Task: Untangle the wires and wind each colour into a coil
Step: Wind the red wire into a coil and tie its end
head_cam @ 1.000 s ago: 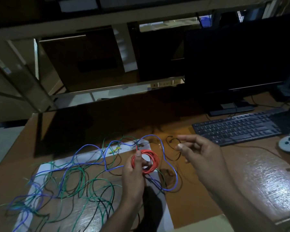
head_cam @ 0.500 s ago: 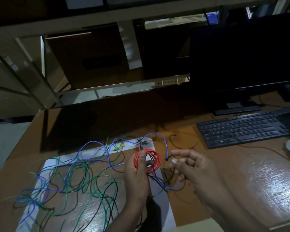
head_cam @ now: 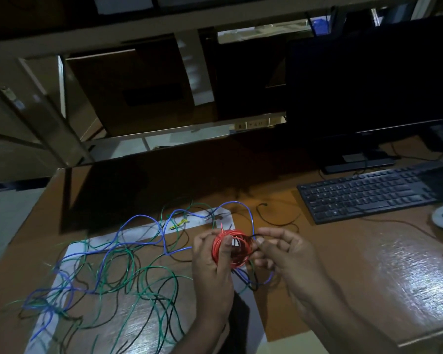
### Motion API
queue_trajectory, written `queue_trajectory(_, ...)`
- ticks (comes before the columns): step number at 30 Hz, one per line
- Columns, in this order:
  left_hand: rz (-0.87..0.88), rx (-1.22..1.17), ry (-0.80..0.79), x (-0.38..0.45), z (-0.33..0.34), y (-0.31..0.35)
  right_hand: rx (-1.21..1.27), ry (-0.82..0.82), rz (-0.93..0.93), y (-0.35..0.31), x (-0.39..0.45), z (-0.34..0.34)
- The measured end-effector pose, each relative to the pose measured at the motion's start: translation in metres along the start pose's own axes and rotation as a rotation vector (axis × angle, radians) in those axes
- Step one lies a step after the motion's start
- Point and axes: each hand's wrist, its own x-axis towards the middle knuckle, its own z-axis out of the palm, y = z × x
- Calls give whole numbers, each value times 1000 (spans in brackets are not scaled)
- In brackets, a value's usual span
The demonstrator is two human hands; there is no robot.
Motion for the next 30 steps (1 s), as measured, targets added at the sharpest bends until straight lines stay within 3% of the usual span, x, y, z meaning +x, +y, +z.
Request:
queue_trajectory(8,-116,-130,37,-6,6,-3,37,141,-109,1,-6,8)
queue_trajectory(13,-220,-288,41,-6,5,10,78,143,-45,-1,-5,8)
queue_trajectory(25,-111,-257,-67,-11,-3,17,291,106,155,-10,-4,1)
queue_trajectory(30,-87,-252,-133,-12,-5,19,240,41,196,-12,-5,-1)
